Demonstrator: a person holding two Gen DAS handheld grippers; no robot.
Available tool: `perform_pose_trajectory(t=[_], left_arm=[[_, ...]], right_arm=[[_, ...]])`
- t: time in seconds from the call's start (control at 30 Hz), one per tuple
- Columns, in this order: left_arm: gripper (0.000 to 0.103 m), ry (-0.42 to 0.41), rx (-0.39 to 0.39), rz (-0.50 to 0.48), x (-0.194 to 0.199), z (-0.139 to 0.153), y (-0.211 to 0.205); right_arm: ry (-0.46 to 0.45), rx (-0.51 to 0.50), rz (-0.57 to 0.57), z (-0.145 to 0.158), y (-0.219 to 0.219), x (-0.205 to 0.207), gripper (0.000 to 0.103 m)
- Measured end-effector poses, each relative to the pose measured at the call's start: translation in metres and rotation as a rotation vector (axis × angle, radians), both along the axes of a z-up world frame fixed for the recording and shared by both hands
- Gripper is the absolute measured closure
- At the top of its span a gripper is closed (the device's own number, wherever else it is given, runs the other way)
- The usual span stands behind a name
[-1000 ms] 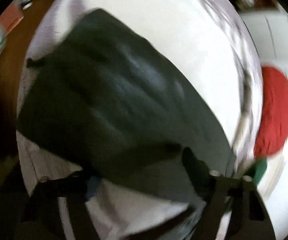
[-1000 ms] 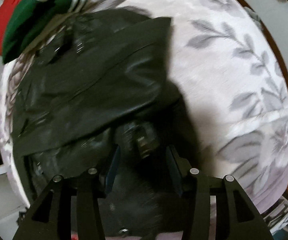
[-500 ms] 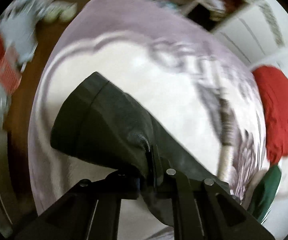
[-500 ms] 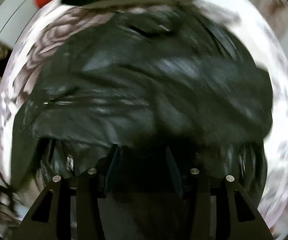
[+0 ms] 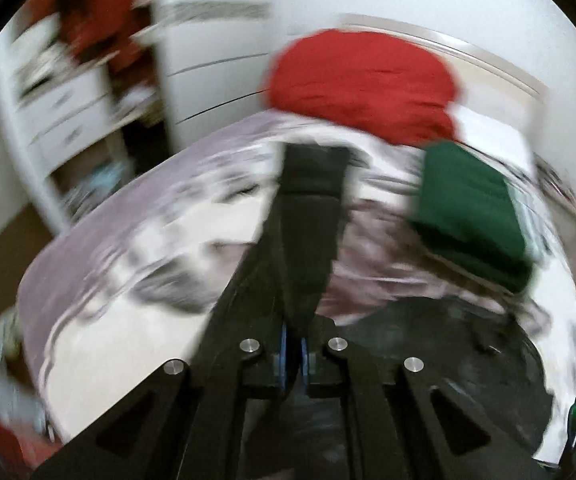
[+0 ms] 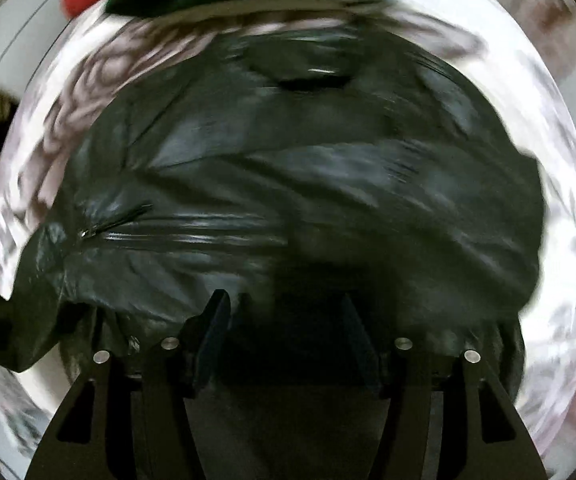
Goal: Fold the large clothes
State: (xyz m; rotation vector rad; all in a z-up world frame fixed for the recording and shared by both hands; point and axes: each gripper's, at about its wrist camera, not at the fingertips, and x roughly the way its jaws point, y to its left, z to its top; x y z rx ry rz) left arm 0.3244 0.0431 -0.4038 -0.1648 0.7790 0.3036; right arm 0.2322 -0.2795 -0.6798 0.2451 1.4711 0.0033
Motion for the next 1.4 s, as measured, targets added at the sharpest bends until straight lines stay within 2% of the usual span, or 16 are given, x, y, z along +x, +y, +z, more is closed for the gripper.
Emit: perform_pose_trajectory(t=[0.17,0.3,0.47,0.53,0.57,0.63,0.67,0.7,0.83,0.97,1.07,1.13,1.27,1.3,1.37,1.4], left_arm=[[0.100,0.048,-0.052,-0.319,0.034,-0.021,-0.145],[0.100,0.143,-0.041,-0.535,0.035,-0.065,-0.253],[0.094,0.316,0.061,-0.639,0.034,-0.121,-0.318],[0.093,0.327,0.073,-0.633,0.027,-0.126,-0.324],[0.088,0.327,0.061,-0.631,0.024,-0.123,-0.324],[0.056,0.331,0.009,-0.644,0.018,-0.115,-0.319],[0.018,0.339,-0.010,-0.647,0.017,-0.112,-0.318],[0.007,0.344,-0.045,-0.638,0.014,-0.103,-0.310],[0.007,0.352,-0.080,-0.512,0.003,-0.085,-0.261],[0.007,0.382,0.048,-0.264,0.001,-0.086,-0.174],[0.007,0.442,0.154,-0.119,0.012,-0.117,-0.119],[0.007,0.503,0.194,-0.053,0.027,-0.154,-0.085],[0.000,0.562,0.134,-0.075,0.043,-0.200,-0.060],[0.000,0.555,0.126,-0.077,0.044,-0.204,-0.060],[0.000,0.530,0.127,-0.092,0.044,-0.209,-0.063],[0.000,0.516,0.123,-0.095,0.042,-0.210,-0.064]], right_arm=[[0.043,0.025,-0.174,0.004,-0.098,-0.042,0.042],[0.069,-0.002,-0.273,-0.001,-0.164,-0.066,0.042],[0.096,-0.002,-0.368,-0.007,-0.228,-0.099,0.042],[0.102,0.026,-0.374,-0.010,-0.242,-0.105,0.042],[0.105,0.042,-0.372,-0.012,-0.245,-0.107,0.039],[0.112,0.084,-0.374,-0.014,-0.256,-0.114,0.037],[0.113,0.105,-0.376,-0.013,-0.261,-0.117,0.037],[0.114,0.126,-0.381,-0.015,-0.263,-0.119,0.037],[0.107,0.202,-0.424,-0.015,-0.261,-0.104,0.037],[0.061,0.351,-0.447,-0.006,-0.263,-0.071,0.037],[0.026,0.432,-0.397,-0.007,-0.243,-0.027,0.037],[0.029,0.437,-0.350,-0.013,-0.224,0.001,0.037],[0.126,0.407,-0.291,-0.047,-0.180,0.050,0.038],[0.146,0.387,-0.269,-0.052,-0.169,0.058,0.041],[0.152,0.263,-0.215,-0.051,-0.155,0.068,0.077],[0.146,0.236,-0.198,-0.049,-0.152,0.069,0.080]])
